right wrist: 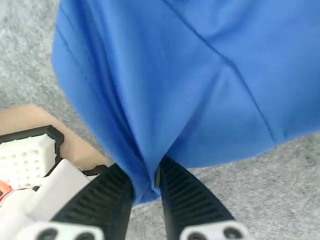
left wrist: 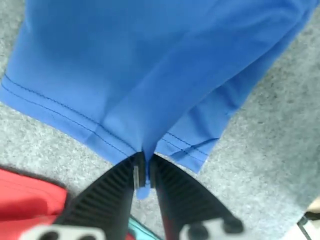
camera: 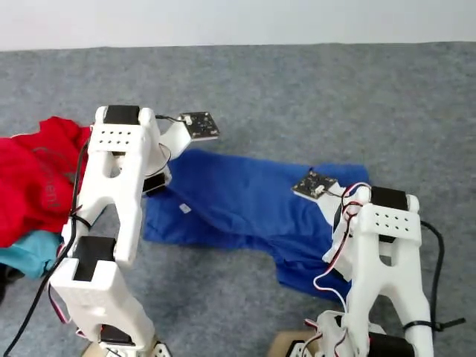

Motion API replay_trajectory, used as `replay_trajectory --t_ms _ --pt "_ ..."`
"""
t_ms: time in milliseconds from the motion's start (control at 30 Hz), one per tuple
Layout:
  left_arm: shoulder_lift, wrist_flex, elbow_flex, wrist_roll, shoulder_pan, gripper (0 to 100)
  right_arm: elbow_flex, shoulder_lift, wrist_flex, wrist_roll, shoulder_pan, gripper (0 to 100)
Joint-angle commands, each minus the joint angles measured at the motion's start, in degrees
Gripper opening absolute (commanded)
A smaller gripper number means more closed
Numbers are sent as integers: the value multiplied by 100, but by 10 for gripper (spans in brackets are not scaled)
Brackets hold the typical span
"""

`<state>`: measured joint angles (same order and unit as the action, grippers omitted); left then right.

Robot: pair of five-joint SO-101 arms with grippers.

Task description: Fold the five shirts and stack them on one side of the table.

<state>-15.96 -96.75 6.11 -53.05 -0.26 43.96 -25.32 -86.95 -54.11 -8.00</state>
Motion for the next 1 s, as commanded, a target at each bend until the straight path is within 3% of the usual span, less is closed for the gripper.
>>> replay_trajectory --t_ms 0,200,400,667,833,967 --pt "62 -79 -13 -167 9 8 -35 -242 -84 70 -4 9" --pt "97 -352 -154 -510 -18 96 -35 -268 -110 44 -4 32" --pt "141 -369 -145 -659 -264 133 -246 -277 -743 44 -4 231" --pt "519 -369 101 -703 -519 145 -1389 -251 -1411 44 -4 235" --pt "905 -202 374 26 -492 136 -2013 -4 -936 273 22 233" --pt "1037 123 382 853 -501 47 -2277 549 -207 1046 22 170"
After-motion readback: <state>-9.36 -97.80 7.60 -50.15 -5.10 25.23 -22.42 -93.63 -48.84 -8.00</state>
